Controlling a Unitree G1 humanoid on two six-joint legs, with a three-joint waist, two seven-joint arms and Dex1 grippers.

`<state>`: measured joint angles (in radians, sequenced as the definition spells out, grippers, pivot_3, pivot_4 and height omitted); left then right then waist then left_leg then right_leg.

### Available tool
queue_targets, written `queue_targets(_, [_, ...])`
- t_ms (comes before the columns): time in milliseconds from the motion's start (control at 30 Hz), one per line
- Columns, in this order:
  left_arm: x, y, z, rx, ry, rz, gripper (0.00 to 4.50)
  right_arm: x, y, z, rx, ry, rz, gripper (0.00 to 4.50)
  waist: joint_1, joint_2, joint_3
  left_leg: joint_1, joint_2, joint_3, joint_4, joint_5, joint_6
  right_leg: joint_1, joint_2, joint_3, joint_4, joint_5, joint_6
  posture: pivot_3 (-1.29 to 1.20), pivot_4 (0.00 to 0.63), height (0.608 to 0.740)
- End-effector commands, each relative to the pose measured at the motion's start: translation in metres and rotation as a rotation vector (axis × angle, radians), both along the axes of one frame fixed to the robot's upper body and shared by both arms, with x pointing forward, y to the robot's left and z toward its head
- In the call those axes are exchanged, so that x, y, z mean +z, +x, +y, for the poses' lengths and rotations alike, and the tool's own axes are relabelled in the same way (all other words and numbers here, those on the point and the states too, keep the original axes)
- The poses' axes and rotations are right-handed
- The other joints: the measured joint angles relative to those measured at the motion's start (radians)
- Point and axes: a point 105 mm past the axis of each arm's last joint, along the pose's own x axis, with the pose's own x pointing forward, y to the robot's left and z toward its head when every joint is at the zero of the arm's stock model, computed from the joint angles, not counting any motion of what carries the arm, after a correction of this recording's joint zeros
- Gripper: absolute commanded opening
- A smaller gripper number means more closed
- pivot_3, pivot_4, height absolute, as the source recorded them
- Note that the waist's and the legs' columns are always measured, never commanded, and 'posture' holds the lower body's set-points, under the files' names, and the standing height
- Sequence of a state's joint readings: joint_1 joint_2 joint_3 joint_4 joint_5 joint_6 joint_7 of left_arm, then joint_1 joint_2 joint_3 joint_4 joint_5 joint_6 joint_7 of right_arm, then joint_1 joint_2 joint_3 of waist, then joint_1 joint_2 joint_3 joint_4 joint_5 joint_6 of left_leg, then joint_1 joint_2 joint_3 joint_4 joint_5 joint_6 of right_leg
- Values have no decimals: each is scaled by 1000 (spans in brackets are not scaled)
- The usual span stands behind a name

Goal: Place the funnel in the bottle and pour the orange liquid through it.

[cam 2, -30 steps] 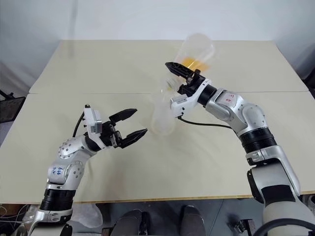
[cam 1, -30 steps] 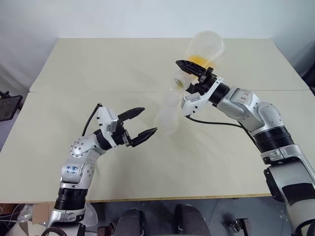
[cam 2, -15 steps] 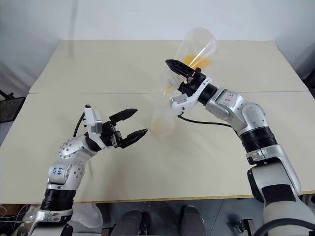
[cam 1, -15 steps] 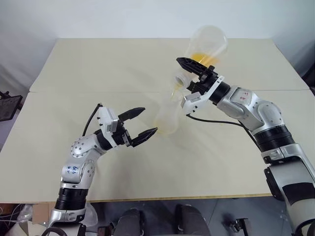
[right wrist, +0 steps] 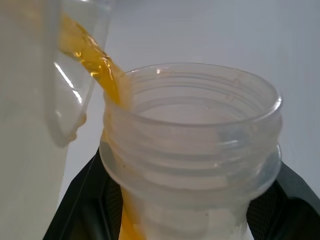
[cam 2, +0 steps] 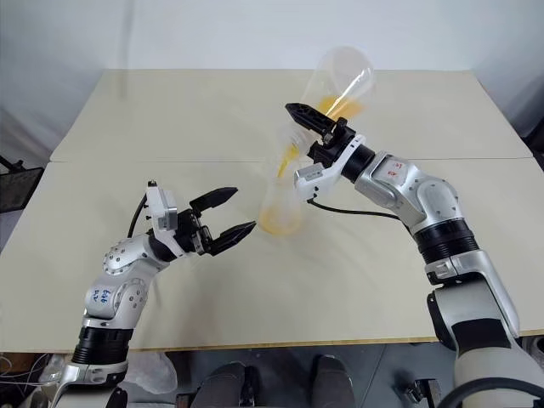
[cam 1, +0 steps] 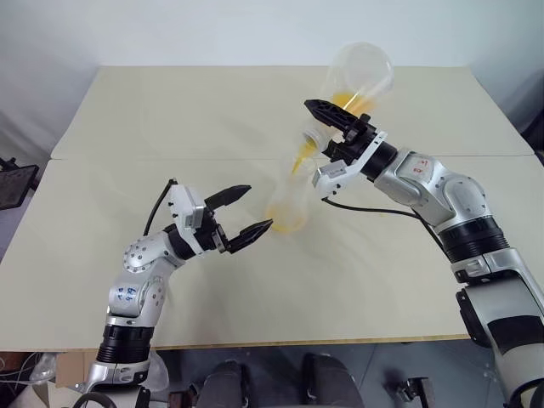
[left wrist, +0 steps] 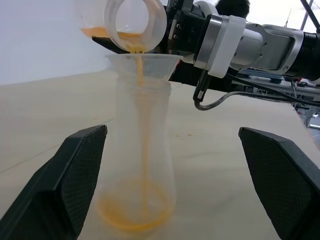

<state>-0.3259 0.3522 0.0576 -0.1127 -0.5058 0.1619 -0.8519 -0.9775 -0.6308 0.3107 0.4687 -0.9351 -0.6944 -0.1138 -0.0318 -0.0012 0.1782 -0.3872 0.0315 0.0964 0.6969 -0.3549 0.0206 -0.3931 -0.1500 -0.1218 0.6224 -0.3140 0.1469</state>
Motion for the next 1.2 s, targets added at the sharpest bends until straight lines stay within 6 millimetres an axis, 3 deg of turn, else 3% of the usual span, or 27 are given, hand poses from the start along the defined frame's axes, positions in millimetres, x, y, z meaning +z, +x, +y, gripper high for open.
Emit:
queue_targets(33, [12, -6, -4, -13, -4, -68, 4500, 26, -10, 3, 33, 14, -94, 2583, 0, 0, 0, 0, 0, 0, 0, 0, 0, 0, 0, 0, 0, 0, 0, 0, 150, 740])
queue_targets(1200, [14, -4, -5, -3, -27, -87, 4500, 30, -13, 8, 51, -4, -162, 2583, -1, 0, 0, 0, 0, 0, 0, 0, 0, 0, 0, 0, 0, 0, 0, 0, 150, 740])
